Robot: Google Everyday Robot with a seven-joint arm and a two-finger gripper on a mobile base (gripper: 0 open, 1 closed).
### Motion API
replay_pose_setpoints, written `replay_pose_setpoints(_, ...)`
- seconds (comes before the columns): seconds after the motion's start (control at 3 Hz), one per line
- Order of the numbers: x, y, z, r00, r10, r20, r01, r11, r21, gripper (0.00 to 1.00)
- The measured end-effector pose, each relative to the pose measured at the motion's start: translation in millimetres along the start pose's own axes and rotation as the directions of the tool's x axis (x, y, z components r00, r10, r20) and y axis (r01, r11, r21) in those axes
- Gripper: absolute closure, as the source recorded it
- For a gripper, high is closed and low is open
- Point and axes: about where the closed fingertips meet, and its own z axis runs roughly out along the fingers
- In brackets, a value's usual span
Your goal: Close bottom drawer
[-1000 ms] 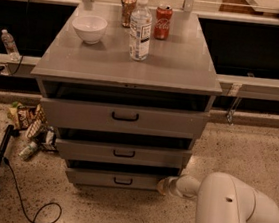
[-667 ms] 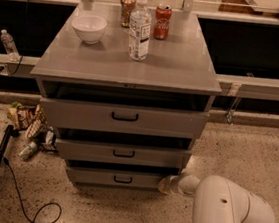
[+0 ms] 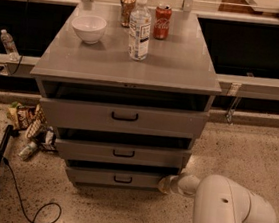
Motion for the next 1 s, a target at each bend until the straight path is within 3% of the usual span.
replay_pose_setpoints(0.33, -11, 22, -30, 0.994, 0.075, 0.079, -0.073, 0.9969, -0.031, 1.0)
replay_pose_setpoints(0.67, -42, 52, -82, 0.964, 0.177, 0.197, -0.162, 0.9826, -0.091, 1.0)
replay_pose_setpoints(1.0, -58, 79, -107, 0.925, 0.3, 0.234, -0.26, 0.9472, -0.188, 0.83)
